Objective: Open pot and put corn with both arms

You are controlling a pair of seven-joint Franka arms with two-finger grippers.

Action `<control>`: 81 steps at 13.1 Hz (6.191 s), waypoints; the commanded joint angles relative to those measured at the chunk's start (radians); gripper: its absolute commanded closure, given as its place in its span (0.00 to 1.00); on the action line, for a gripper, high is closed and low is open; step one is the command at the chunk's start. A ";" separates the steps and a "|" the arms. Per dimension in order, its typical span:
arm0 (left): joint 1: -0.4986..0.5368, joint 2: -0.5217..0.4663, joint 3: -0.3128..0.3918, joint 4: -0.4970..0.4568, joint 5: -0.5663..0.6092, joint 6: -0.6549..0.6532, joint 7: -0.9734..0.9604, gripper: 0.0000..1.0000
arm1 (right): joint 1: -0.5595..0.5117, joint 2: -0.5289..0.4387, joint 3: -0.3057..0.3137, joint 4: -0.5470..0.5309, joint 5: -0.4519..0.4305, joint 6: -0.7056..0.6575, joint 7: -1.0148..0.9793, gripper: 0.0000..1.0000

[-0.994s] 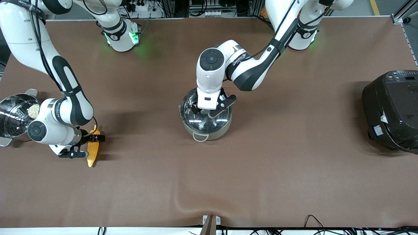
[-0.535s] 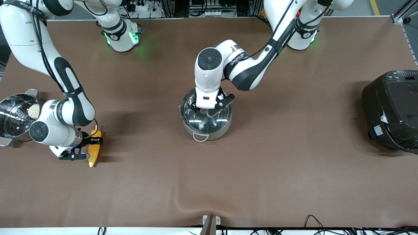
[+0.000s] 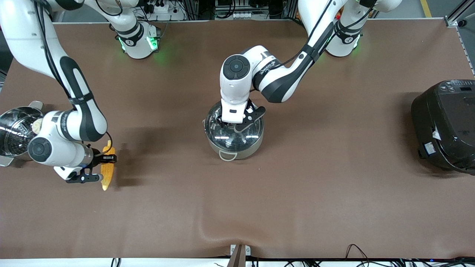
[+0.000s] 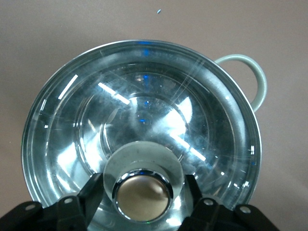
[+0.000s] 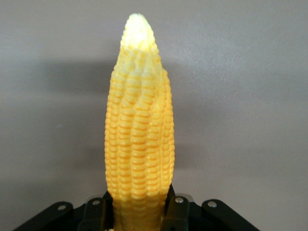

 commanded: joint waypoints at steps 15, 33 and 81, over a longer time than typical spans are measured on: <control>0.032 -0.093 0.001 0.011 0.060 -0.136 0.051 1.00 | 0.053 -0.175 0.068 -0.023 0.016 -0.151 -0.032 1.00; 0.605 -0.433 -0.012 -0.594 -0.027 0.065 0.669 1.00 | 0.600 0.054 0.223 0.408 -0.206 -0.365 0.141 1.00; 0.711 -0.645 0.030 -0.226 -0.046 -0.434 1.344 0.00 | 0.032 -0.391 0.231 0.085 -0.017 -0.454 0.123 0.00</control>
